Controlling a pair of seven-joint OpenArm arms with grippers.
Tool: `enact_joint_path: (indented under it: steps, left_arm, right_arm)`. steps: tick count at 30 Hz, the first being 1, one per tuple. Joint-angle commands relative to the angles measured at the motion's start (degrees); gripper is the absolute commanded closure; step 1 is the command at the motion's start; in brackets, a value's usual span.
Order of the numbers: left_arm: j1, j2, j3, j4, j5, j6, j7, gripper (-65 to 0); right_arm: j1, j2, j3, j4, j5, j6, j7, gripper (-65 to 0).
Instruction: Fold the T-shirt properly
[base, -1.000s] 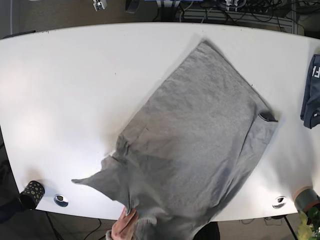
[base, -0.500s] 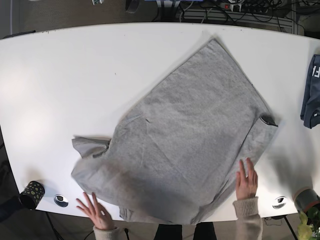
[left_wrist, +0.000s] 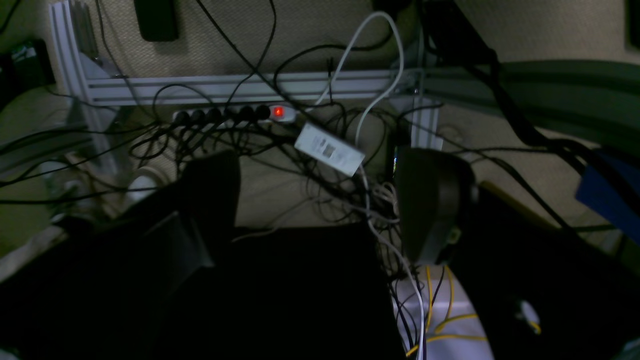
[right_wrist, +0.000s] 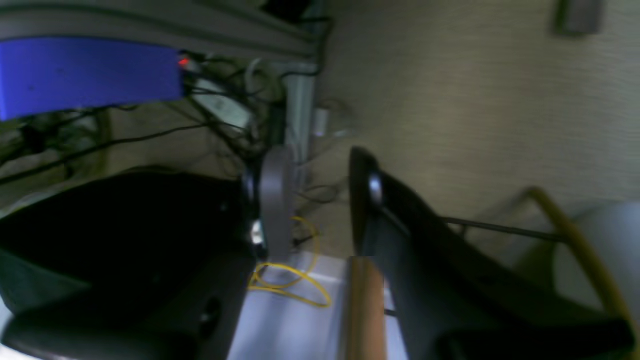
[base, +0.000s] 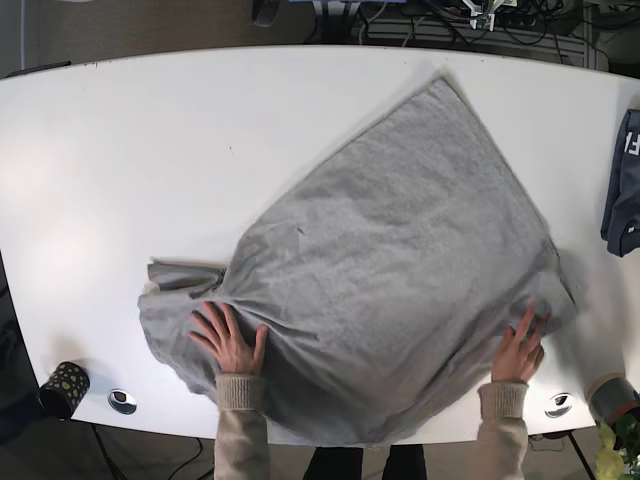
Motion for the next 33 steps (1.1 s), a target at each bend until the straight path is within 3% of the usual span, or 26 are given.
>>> enact_joint_path:
  steps: [1, 17, 21, 27, 33]
  left_arm:
    - [3.0, 0.1, -0.1, 4.7, 0.0, 0.0, 0.7, -44.4]
    - [14.2, 1.8, -0.2, 24.8, -0.1, 0.0, 3.1, -44.4]
    - [17.1, 2.7, -0.2, 29.4, -0.1, 0.0, 3.1, -44.4]
    - [20.9, 4.1, -0.2, 37.5, -0.1, 0.0, 3.1, -44.4]
    - [23.6, 4.2, -0.2, 45.4, -0.1, 0.0, 3.1, -44.4]
  right_arm:
    - [-3.0, 0.4, 0.8, 3.7, 0.2, 0.55, 0.6, -16.6]
    - [-13.2, 0.4, 1.6, 16.1, 0.7, 0.55, 0.6, -16.6]
    - [-16.1, 1.2, 1.6, 18.7, 6.5, 0.55, 0.6, -16.6]
    - [-21.6, 4.9, 1.6, 25.5, 13.6, 0.55, 0.6, -16.6]
    - [-26.3, 4.8, 5.8, 33.4, 16.8, 0.55, -2.6, -16.6]
